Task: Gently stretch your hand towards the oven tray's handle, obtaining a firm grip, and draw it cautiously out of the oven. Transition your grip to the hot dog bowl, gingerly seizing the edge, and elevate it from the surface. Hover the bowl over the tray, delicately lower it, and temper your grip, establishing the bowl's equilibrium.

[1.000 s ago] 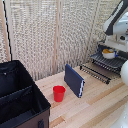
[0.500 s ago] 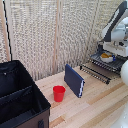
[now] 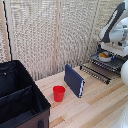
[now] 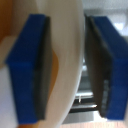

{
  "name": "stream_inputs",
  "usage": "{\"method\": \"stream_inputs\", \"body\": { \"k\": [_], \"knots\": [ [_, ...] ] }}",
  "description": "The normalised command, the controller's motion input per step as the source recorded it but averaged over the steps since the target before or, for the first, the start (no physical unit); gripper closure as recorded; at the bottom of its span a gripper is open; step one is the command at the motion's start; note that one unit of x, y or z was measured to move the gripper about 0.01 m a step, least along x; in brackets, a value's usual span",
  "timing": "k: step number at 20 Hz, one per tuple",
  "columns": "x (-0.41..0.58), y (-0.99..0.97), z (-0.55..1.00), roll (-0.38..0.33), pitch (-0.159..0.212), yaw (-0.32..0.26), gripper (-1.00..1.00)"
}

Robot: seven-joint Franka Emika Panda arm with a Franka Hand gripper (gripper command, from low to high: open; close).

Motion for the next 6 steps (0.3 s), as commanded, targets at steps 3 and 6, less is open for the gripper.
{"method": "stream_inputs", "body": {
  "k": [3,6],
  "knots": [
    [0.050,0.00,0.73,-0.056,0.074,-0.087,-1.00],
    [0.129,0.00,0.81,-0.027,0.109,-0.112,-1.00]
  ]
}}
